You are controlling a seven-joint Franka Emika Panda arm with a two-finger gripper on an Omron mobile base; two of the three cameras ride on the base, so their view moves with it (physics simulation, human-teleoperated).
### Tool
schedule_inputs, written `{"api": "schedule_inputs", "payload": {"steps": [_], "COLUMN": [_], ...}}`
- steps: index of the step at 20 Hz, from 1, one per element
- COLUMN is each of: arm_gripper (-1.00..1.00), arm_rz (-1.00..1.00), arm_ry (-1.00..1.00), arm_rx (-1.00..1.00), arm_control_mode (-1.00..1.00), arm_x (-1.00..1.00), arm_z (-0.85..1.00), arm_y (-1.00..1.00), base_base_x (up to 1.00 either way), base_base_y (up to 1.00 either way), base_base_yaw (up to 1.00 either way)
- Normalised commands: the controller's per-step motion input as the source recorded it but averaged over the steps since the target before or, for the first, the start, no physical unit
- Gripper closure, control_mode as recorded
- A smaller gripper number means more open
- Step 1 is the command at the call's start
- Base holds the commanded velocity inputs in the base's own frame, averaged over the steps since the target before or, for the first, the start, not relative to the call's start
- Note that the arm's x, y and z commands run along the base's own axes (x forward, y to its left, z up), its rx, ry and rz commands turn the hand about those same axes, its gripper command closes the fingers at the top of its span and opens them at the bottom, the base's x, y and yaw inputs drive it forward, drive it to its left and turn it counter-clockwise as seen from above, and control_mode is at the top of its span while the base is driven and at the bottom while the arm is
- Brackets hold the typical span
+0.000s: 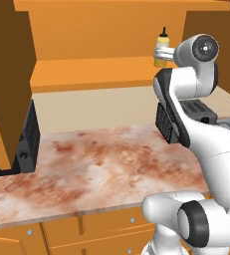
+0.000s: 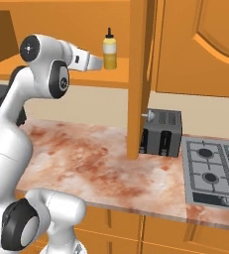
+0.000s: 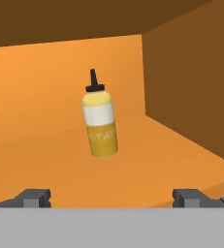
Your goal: Move the mayonnaise and mustard from the cabinet to the dining counter.
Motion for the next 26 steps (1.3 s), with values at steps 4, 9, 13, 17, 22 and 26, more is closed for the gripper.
{"api": "schedule_inputs", "payload": {"steps": [4, 9, 13, 17, 22, 26], "arm_gripper": [-1.0, -1.0, -1.0, -1.0, -1.0, -1.0], "arm_rz": [0.0, 0.0, 0.0, 0.0, 0.0, 0.0], "arm_ry": [0.12, 0.11, 0.01, 0.0, 0.0, 0.0], "arm_rx": [0.0, 0.0, 0.0, 0.0, 0.0, 0.0], "arm_control_mode": [-1.0, -1.0, -1.0, -1.0, -1.0, -1.0], "arm_x": [0.36, 0.38, 0.31, 0.25, 0.27, 0.2], "arm_z": [0.0, 0.0, 0.0, -0.04, -0.2, -0.12], "arm_y": [0.0, -0.02, -0.14, -0.18, -0.07, 0.0], "base_base_x": [0.0, 0.0, 0.0, 0.0, 0.0, 0.0], "base_base_y": [0.0, 0.0, 0.0, 0.0, 0.0, 0.0], "base_base_yaw": [0.0, 0.0, 0.0, 0.0, 0.0, 0.0]}}
